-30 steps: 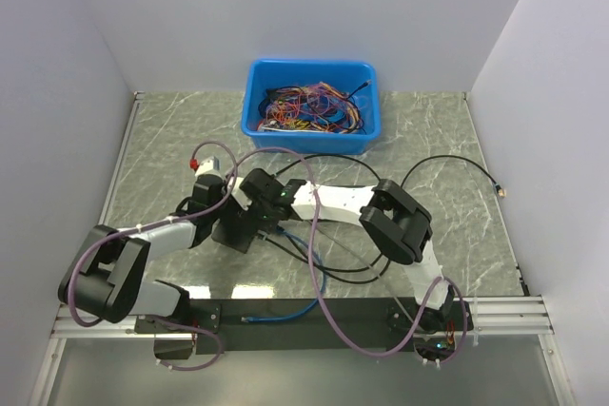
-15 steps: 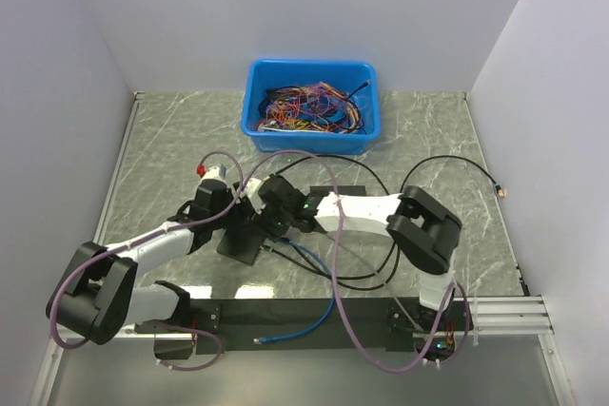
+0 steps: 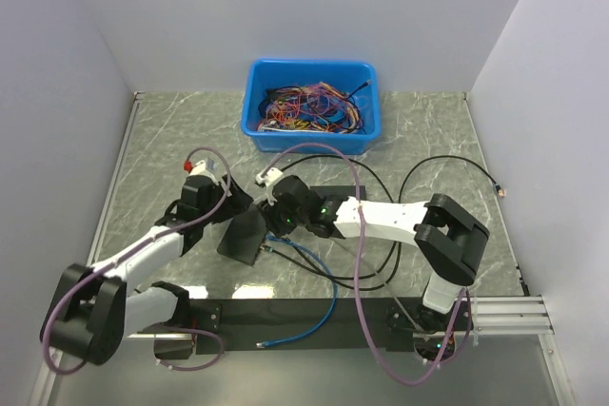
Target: Insert the plug into the switch port
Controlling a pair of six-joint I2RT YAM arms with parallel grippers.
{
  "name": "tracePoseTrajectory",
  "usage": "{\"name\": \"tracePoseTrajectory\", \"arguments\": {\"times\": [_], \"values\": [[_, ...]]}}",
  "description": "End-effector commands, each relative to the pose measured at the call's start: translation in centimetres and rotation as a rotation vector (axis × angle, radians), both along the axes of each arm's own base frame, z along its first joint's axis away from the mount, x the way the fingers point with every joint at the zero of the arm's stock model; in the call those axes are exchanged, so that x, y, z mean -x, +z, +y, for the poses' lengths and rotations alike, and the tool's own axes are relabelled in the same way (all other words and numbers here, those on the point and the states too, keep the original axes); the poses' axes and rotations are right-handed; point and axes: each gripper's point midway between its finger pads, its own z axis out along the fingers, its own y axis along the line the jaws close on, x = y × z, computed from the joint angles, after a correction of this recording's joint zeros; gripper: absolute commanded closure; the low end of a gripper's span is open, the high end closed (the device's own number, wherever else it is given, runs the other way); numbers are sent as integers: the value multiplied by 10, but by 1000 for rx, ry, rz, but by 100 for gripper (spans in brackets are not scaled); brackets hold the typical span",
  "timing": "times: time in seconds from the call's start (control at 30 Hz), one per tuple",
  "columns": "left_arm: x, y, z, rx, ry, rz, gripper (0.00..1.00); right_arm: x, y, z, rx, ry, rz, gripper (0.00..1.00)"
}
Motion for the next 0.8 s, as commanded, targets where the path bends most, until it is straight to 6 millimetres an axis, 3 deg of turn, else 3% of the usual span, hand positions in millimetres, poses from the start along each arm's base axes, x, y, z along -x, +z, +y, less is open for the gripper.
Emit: {"name": "tracePoseTrajectory", "arguments": {"times": [0.0, 0.13, 0.2, 0.5, 0.73, 0.77], "values": [[-16, 49, 3, 41, 45, -131, 23, 8, -7, 3, -65, -98, 104, 52], [-15, 63, 8, 49, 72, -151, 22, 19, -11, 15, -108, -92, 198, 57], [-14, 62, 9, 60, 82, -143, 22, 22, -9, 24, -141, -74, 213, 57], [-5, 54, 11, 60, 84, -123, 23, 25, -30, 52, -153, -43, 304, 60], [-6, 59, 12, 65, 90, -132, 23, 26, -23, 84, -201, 14, 342, 60], [-6, 59, 12, 63, 90, -134, 23, 23, -13, 92, -221, 25, 334, 60]]}}
